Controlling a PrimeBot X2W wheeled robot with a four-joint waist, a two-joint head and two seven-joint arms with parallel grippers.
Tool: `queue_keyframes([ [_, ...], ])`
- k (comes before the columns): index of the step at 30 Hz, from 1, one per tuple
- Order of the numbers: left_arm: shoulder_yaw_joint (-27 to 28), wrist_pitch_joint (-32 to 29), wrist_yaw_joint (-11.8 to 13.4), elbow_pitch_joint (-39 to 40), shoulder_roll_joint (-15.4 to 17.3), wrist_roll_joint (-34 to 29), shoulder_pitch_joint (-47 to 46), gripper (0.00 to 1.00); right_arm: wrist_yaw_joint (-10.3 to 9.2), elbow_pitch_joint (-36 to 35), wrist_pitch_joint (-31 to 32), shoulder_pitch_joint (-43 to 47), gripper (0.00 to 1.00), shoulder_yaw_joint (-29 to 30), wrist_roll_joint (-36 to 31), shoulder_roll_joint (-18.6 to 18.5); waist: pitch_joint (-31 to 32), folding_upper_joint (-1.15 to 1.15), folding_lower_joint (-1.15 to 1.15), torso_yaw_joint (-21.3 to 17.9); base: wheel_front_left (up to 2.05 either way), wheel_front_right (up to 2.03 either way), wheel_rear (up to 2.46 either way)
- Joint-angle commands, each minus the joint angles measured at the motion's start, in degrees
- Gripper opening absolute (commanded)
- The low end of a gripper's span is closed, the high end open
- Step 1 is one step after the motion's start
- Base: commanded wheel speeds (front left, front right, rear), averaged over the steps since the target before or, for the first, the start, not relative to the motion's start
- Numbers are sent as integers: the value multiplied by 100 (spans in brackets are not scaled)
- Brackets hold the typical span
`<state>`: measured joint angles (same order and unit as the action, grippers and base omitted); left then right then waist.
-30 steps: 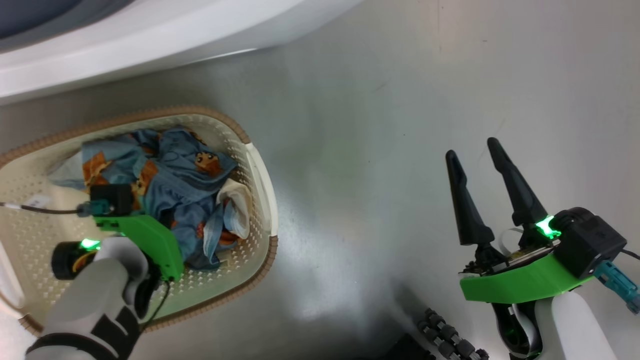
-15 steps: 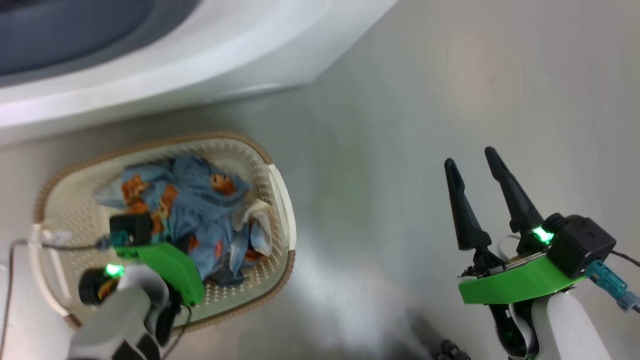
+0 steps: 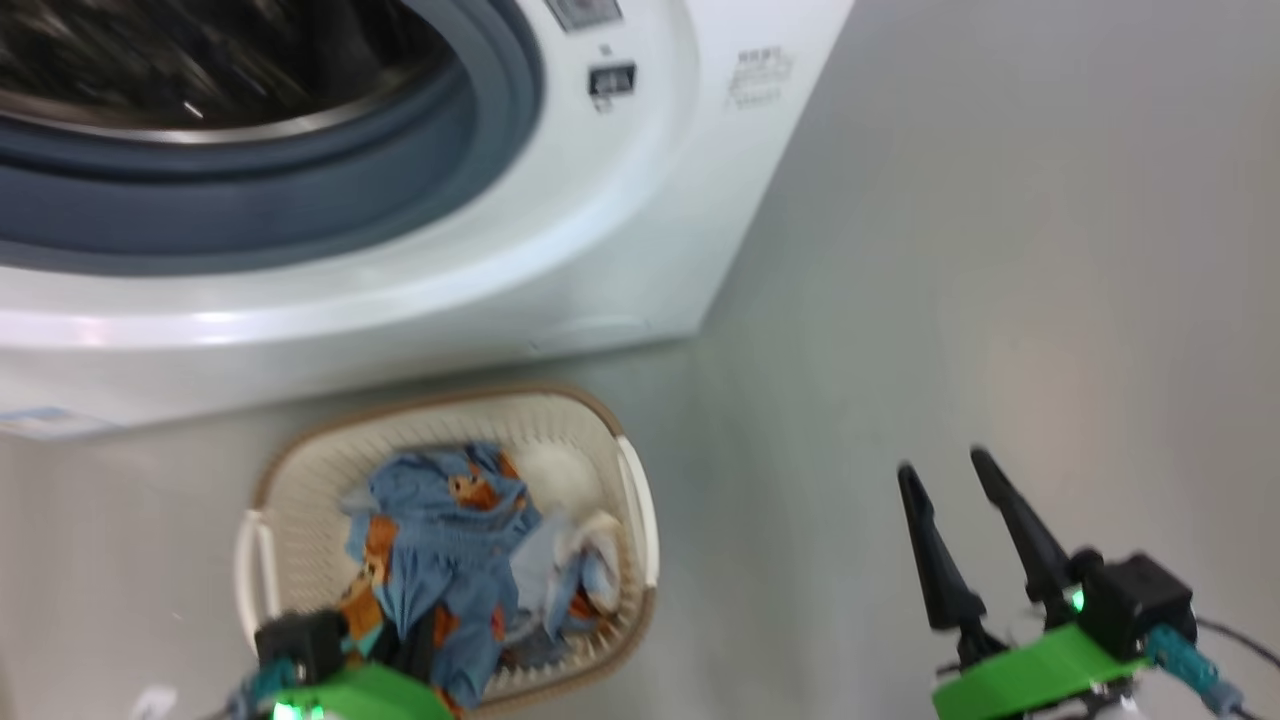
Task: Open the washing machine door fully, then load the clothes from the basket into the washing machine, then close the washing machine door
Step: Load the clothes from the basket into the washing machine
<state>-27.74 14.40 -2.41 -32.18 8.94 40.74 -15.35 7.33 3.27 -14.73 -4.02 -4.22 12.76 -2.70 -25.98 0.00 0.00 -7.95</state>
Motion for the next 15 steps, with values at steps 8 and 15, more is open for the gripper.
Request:
queue_keyframes([
  [8, 1088, 59, 204, 1624, -262, -945, 1619, 0, 16, -26, -27, 890, 100, 8, -171, -18, 2143, 0, 0, 1084, 0, 0, 0],
  [15, 1595, 60, 156, 2584, -401, -1407, 2350, 0, 16, -68, -27, 1334, 100, 78, -347, -61, 2682, 0, 0, 1176, 0, 0, 0],
])
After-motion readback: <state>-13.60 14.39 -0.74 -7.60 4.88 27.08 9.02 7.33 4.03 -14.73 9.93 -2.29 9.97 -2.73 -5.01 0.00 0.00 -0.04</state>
